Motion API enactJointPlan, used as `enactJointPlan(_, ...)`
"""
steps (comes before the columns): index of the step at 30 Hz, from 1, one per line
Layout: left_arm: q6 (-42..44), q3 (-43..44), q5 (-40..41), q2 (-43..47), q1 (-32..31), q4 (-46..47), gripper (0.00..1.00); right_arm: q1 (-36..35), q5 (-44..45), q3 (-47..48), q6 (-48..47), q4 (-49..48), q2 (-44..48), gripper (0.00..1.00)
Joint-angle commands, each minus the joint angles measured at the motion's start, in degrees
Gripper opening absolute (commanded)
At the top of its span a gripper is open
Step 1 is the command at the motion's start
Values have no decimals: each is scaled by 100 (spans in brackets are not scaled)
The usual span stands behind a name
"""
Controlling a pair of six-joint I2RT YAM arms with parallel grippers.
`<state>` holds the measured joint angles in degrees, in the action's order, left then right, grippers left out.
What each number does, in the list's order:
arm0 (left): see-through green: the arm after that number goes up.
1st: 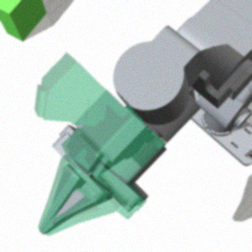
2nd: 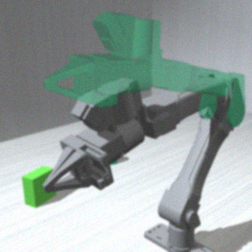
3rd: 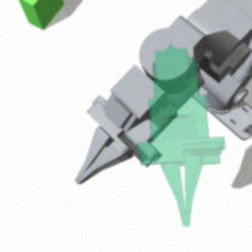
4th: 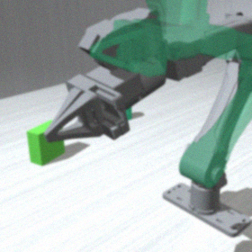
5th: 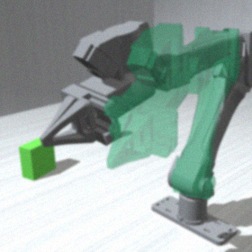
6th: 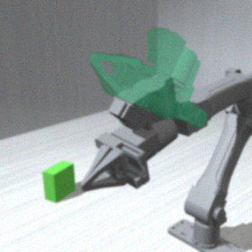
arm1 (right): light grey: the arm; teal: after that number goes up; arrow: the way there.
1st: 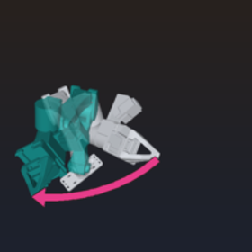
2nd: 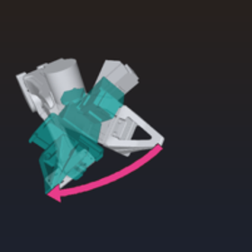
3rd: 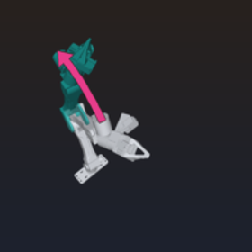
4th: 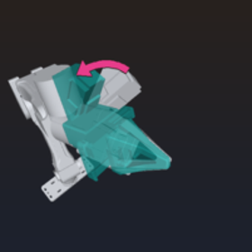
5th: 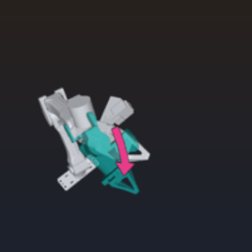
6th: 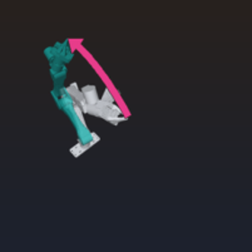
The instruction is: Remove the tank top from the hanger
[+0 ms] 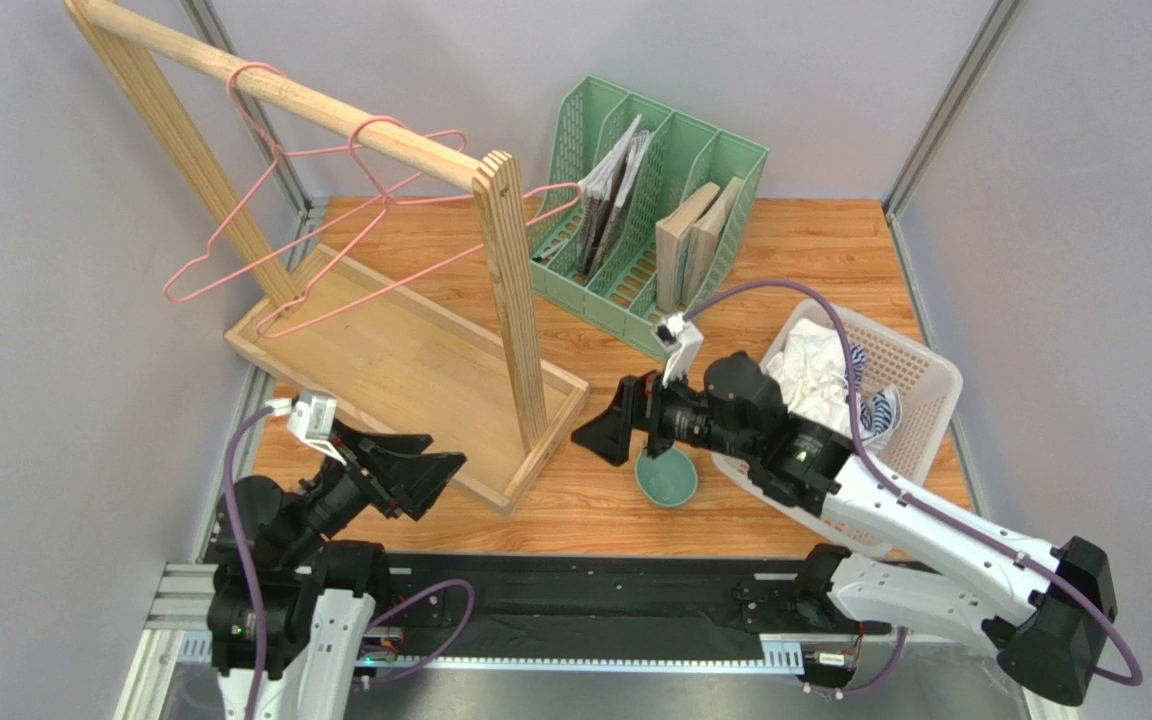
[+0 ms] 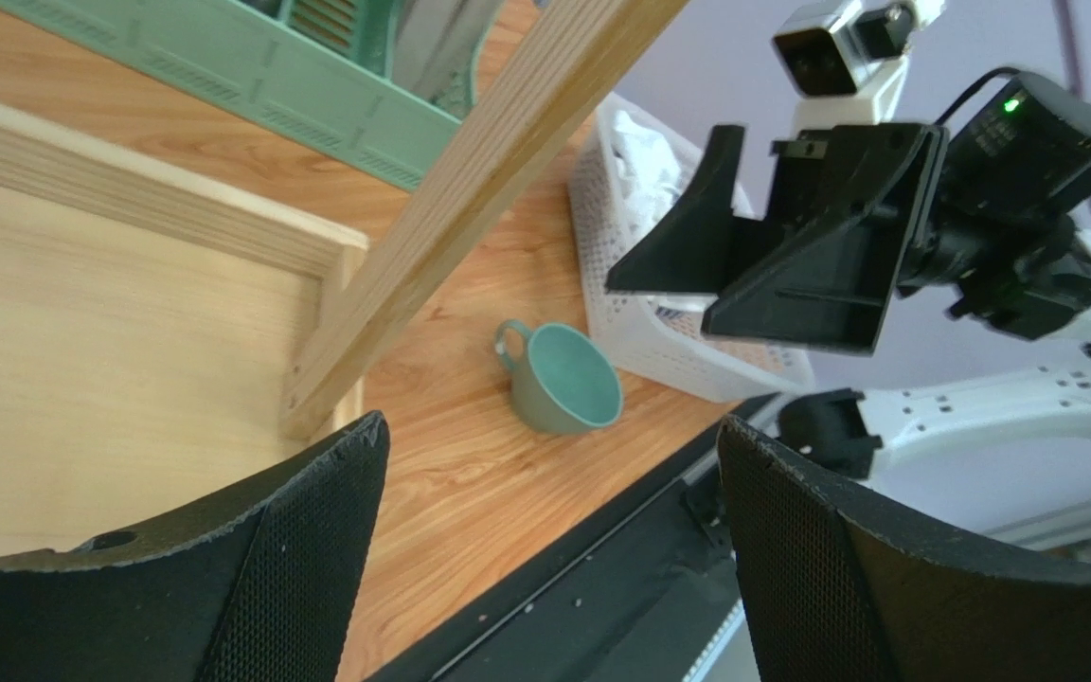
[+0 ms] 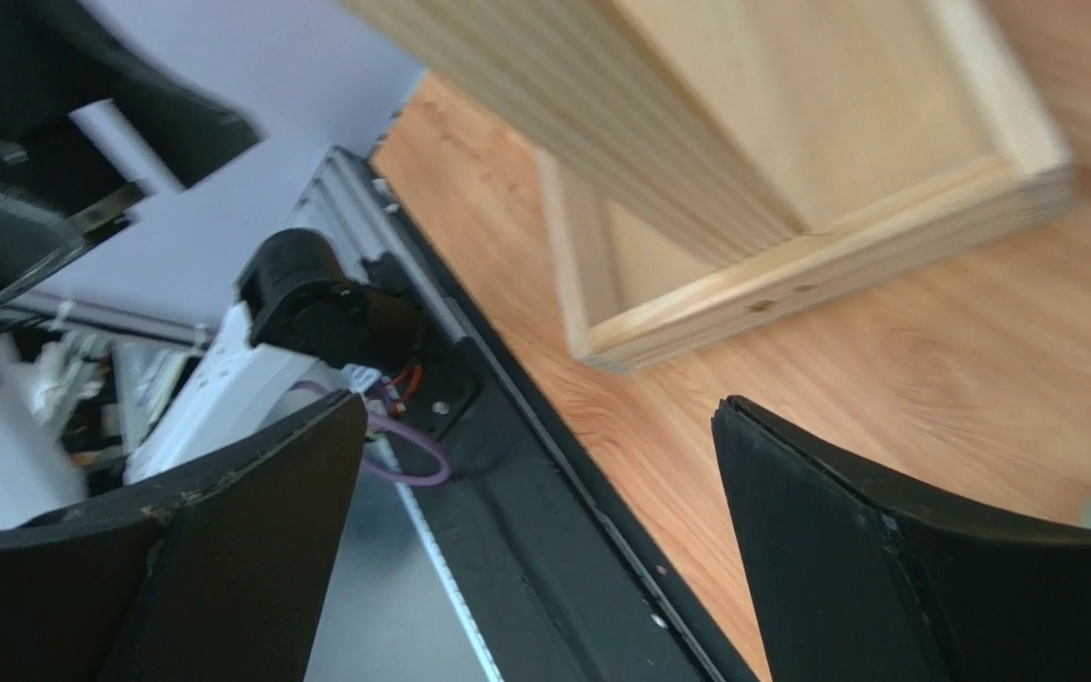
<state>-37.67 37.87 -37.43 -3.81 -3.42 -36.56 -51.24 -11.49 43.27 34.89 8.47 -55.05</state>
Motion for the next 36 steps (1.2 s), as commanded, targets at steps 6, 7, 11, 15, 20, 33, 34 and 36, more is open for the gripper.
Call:
enactJointPlan(6,-2339,-2607,-1318,1101,-36,3810,90,-632,-548,-2012,782,-2833,1275,100)
enactJointPlan(7,-2428,-2766,-1441,1102,-36,4040,90,-624,-496,-2215,799,-2885,1808,100)
enactJointPlan(11,-2771,-3363,-1732,1076,-36,4858,90,-641,206,-3007,896,-2536,3541,100)
enactJointPlan(15,-3018,-3532,-1873,1111,-71,5509,91,-641,927,-3623,1054,-1535,5711,100)
enactJointPlan(20,-3545,-4130,-1741,1102,-211,6555,91,-650,1025,-3806,1204,-1600,4917,100)
enactJointPlan(33,-2685,-4068,-1654,1093,-388,5749,90,-659,2449,-4810,1546,-699,5751,100)
enactJointPlan(34,-2501,-4051,-1645,1093,-387,5626,90,-659,2528,-4801,1616,-584,5725,100)
enactJointPlan(36,-2377,-4033,-1618,1102,-396,5318,91,-659,2651,-4793,1626,-285,5742,100)
